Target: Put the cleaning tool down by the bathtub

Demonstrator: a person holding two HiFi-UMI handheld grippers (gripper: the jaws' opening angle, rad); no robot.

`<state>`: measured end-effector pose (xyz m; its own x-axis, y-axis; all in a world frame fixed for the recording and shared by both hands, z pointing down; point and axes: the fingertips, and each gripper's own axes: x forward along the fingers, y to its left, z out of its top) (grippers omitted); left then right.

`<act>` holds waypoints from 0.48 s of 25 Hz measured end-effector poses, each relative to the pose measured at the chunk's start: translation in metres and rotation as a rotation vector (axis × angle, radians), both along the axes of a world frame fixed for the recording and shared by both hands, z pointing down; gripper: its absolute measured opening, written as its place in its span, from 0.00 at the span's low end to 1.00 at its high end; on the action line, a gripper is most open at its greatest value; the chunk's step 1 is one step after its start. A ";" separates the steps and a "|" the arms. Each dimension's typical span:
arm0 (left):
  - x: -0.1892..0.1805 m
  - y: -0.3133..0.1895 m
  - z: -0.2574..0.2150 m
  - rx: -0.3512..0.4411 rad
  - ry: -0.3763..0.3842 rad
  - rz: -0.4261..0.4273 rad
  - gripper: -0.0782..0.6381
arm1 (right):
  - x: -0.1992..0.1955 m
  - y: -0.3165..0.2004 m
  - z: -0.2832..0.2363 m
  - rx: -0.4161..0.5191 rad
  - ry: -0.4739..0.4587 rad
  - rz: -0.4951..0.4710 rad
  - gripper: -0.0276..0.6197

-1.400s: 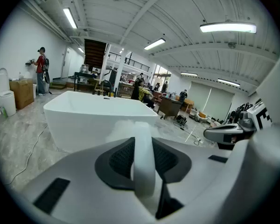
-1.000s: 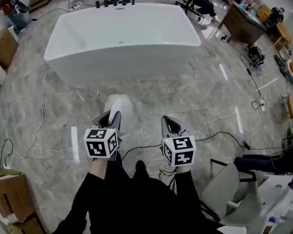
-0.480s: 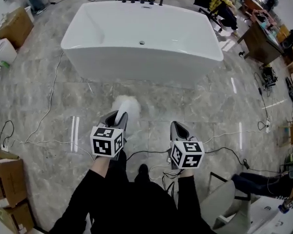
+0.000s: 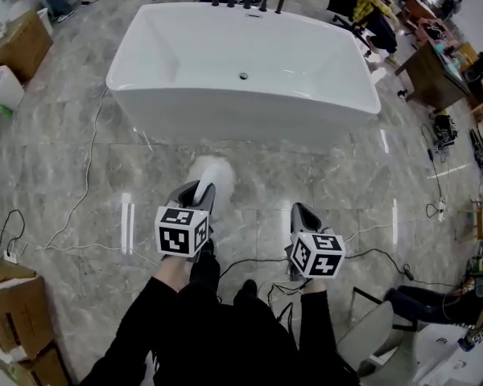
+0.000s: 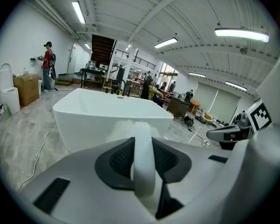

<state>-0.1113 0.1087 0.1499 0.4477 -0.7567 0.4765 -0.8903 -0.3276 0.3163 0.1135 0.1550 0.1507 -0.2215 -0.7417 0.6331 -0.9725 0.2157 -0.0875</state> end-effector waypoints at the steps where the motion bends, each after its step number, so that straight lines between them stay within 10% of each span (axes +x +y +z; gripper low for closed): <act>1: -0.005 -0.004 0.000 0.001 0.003 0.003 0.25 | -0.002 -0.003 -0.001 -0.004 0.008 0.014 0.04; 12: -0.041 -0.038 0.002 0.003 0.031 0.009 0.25 | -0.001 -0.027 -0.011 -0.008 0.049 0.118 0.04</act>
